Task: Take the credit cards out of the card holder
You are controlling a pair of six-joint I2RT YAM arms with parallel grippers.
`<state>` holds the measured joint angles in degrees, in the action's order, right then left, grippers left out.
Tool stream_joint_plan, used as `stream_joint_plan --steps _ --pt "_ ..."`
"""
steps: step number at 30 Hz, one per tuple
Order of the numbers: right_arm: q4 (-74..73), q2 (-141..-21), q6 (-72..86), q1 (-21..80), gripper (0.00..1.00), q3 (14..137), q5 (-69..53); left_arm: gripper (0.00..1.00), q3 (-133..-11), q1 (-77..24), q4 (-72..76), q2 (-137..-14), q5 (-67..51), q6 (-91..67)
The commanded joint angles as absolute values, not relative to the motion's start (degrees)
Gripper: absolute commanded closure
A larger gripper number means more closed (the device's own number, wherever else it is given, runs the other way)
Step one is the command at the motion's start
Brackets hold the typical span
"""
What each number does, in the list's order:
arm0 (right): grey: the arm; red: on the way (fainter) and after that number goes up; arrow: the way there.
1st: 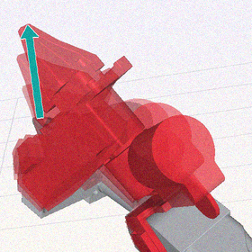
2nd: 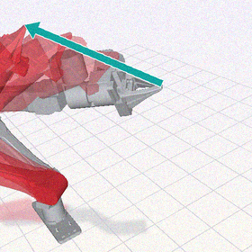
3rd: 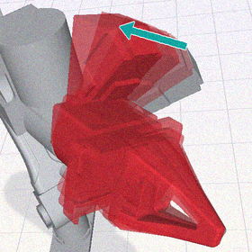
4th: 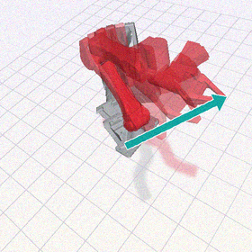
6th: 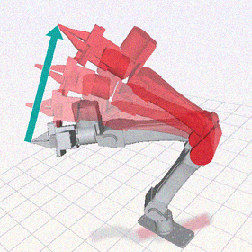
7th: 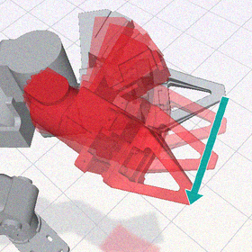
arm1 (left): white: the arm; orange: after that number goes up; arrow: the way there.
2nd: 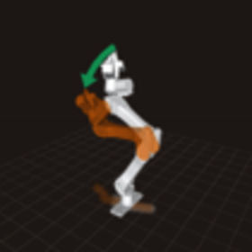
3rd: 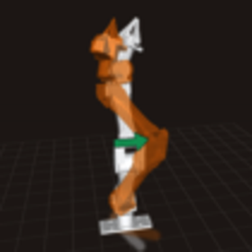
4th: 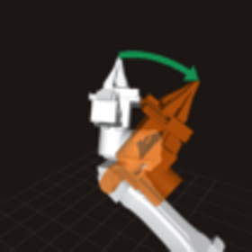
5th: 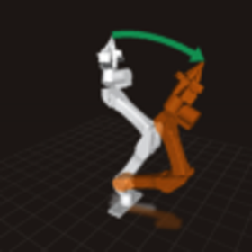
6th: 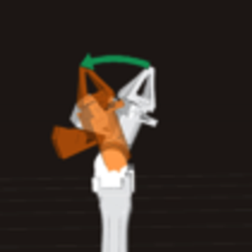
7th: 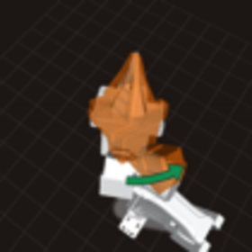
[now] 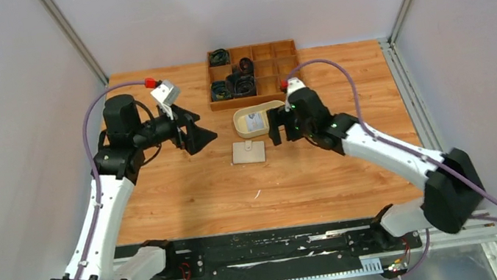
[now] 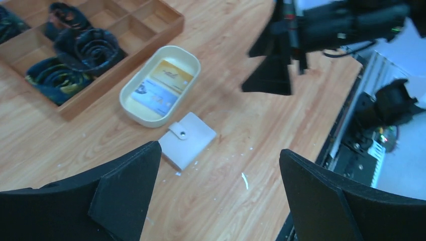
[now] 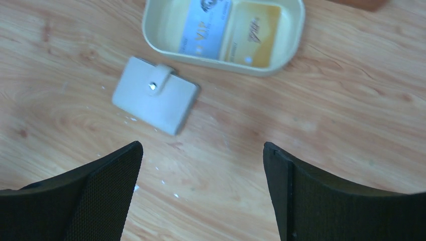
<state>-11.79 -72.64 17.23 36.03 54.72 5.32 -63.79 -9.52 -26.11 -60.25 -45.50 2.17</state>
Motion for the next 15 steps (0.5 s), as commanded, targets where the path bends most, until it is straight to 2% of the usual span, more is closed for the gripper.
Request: stream_joint_plan --steps 1,6,11,15 --pt "-9.82 -84.86 22.02 39.51 0.08 63.36 5.83 0.0 -59.76 -9.67 -21.29 -60.0 -50.25 -1.1" --pt "-17.07 -101.18 29.13 41.19 0.14 76.87 3.37 0.0 -59.94 -9.76 -22.4 -65.35 -16.37 -11.65" --pt "-18.85 -109.53 35.02 43.2 0.16 82.8 3.83 0.0 -54.73 -11.27 -16.83 -66.65 -5.85 -20.73" --pt "-22.66 -112.67 37.71 44.58 0.2 85.44 7.49 0.0 -51.88 -11.86 -14.28 -67.98 -4.5 -22.22"
